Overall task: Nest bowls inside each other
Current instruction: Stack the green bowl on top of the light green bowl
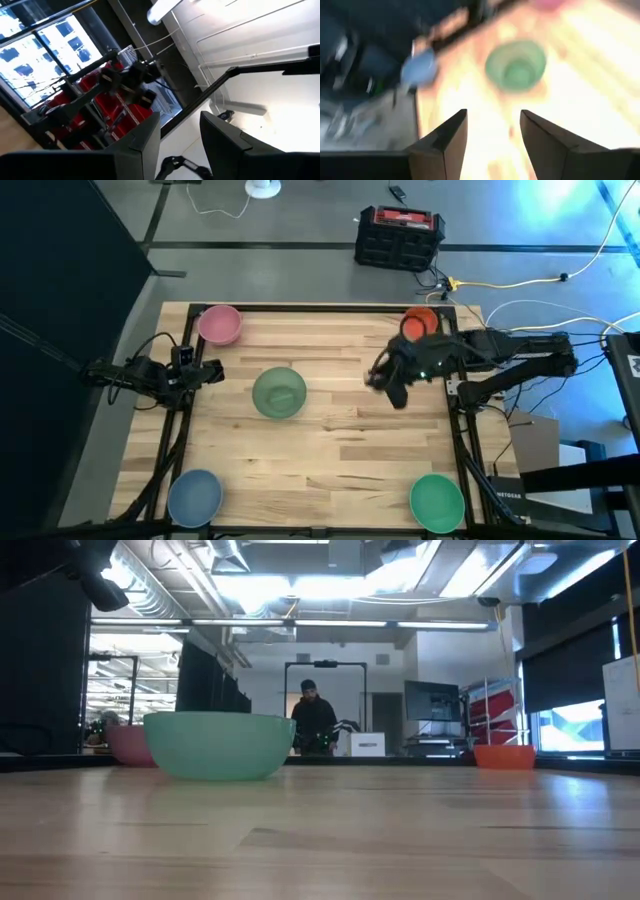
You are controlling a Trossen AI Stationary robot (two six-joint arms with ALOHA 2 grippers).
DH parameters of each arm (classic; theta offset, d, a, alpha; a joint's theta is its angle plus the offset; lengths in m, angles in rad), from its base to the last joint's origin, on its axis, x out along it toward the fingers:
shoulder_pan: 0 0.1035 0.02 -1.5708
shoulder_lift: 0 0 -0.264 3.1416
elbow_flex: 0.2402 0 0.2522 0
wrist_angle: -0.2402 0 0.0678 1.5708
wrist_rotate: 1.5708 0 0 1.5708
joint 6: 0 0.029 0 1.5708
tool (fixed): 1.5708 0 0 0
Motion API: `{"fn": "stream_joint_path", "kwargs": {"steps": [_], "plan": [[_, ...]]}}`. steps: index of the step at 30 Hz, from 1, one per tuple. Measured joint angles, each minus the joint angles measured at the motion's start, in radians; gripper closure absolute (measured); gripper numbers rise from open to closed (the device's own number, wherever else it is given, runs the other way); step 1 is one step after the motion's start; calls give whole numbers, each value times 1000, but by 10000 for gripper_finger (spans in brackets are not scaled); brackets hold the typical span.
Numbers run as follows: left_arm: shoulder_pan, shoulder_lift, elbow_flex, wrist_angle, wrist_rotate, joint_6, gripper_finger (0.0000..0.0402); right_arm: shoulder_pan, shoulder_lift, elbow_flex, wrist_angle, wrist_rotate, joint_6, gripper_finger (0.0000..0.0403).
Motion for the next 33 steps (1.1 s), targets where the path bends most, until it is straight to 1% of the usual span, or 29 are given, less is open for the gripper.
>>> {"fn": "stream_joint_path", "kwargs": {"steps": [3, 6, 9, 12, 29, 30, 33], "plan": [[0, 0, 0, -25, 0, 9, 260, 105, 82, 115, -215, -54, 86, 237], [0, 0, 0, -39, -6, 22, 237, 201, 147, 184, -352, -122, 187, 237], [0, 0, 0, -39, -8, 27, 215, 297, 182, 197, -439, -170, 326, 237], [0, 0, 0, -41, -8, 53, 200, 411, 191, 165, -536, -177, 504, 237], [5, 0, 1, -93, 17, 50, 194, 856, 193, -226, -310, -157, 1229, 237], [5, 0, 1, -100, 17, 56, 194, 875, 193, -249, -297, -159, 1246, 237], [5, 0, 1, -135, 17, 78, 194, 877, 193, -313, -252, -213, 1093, 237]]}}
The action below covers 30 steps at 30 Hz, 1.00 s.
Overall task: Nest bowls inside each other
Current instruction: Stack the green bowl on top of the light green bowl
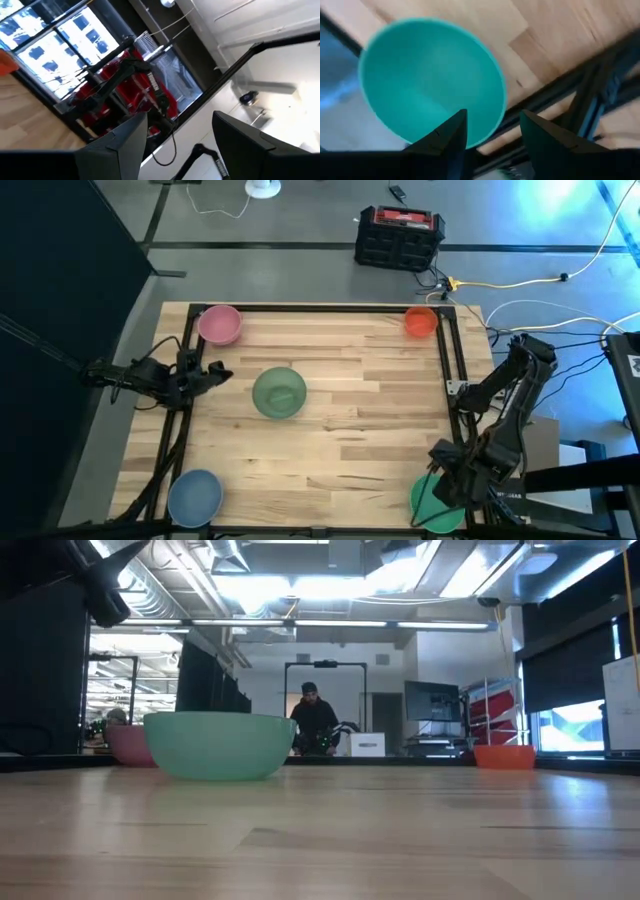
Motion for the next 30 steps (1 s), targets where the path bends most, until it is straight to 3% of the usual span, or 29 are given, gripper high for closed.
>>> {"fn": "stream_joint_path", "kwargs": {"steps": [6, 10, 26, 30], "plan": [[0, 0, 0, -96, 0, -2, 194, -1, 0, -113, 84, -7, -248, 236], [0, 0, 0, -105, -1, -33, 194, -1, 0, -188, 161, -10, -306, 225], [0, 0, 0, -114, -9, -107, 194, -1, 0, -351, 322, -15, -342, 298], [0, 0, 0, -114, -10, -121, 194, -5, 0, -358, 356, 5, -324, 362]]}}
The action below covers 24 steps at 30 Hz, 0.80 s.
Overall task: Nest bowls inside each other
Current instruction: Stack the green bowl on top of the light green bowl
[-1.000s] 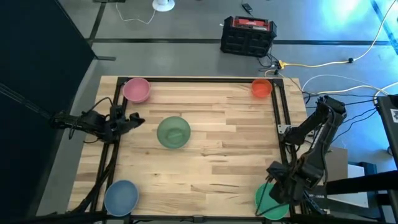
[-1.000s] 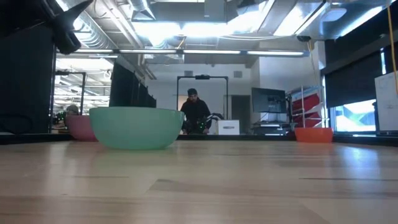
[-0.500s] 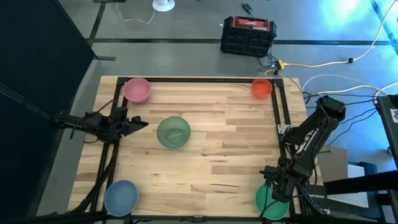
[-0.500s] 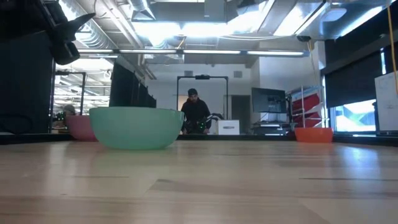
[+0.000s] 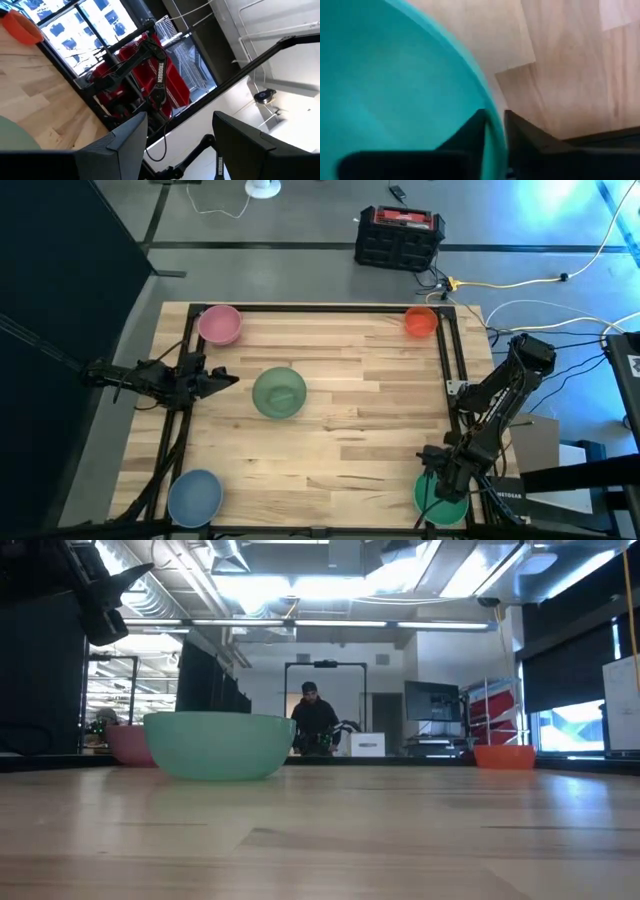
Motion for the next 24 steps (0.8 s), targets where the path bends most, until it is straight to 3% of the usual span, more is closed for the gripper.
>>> {"fn": "stream_joint_path", "kwargs": {"steps": [3, 9, 24], "plan": [[0, 0, 0, 0, 0, -13, 194, -39, 0, 0, 28, 3, 4, 395], [0, 0, 0, 2, 7, -63, 194, -206, 0, 23, 105, 106, 6, 400], [0, 0, 0, 4, 290, -174, 194, -855, 4, 235, 541, 221, -75, 402]]}}
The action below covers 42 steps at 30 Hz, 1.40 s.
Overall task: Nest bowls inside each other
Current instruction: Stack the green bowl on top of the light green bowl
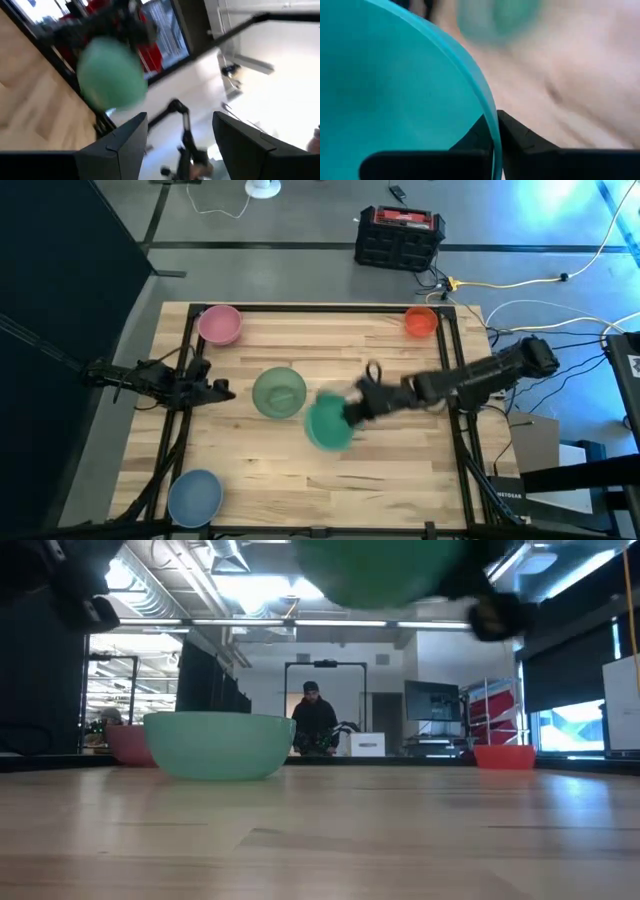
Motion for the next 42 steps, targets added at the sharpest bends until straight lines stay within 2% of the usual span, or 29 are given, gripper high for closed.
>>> {"fn": "stream_joint_path", "kwargs": {"steps": [3, 6, 8, 11, 16, 32, 42], "plan": [[0, 0, 0, 0, 62, -25, 194, -129, 2, 46, 85, 19, -15, 403], [0, 0, 6, -3, 145, -32, 194, -236, 45, 141, 95, -60, -41, 403], [0, -1, 15, -6, 189, -20, 194, -284, 101, 234, 34, -117, -90, 403], [0, -1, 33, -52, 221, 16, 194, -327, 224, 399, -154, -182, -175, 403], [0, -3, 47, -96, 259, 40, 194, -348, 443, 660, -386, -251, -288, 403], [0, -3, 49, -153, 360, 17, 194, -353, 823, 1023, -604, -304, -421, 403], [0, -2, 49, -185, 363, 10, 194, -357, 898, 1039, -647, -255, -446, 403]]}}
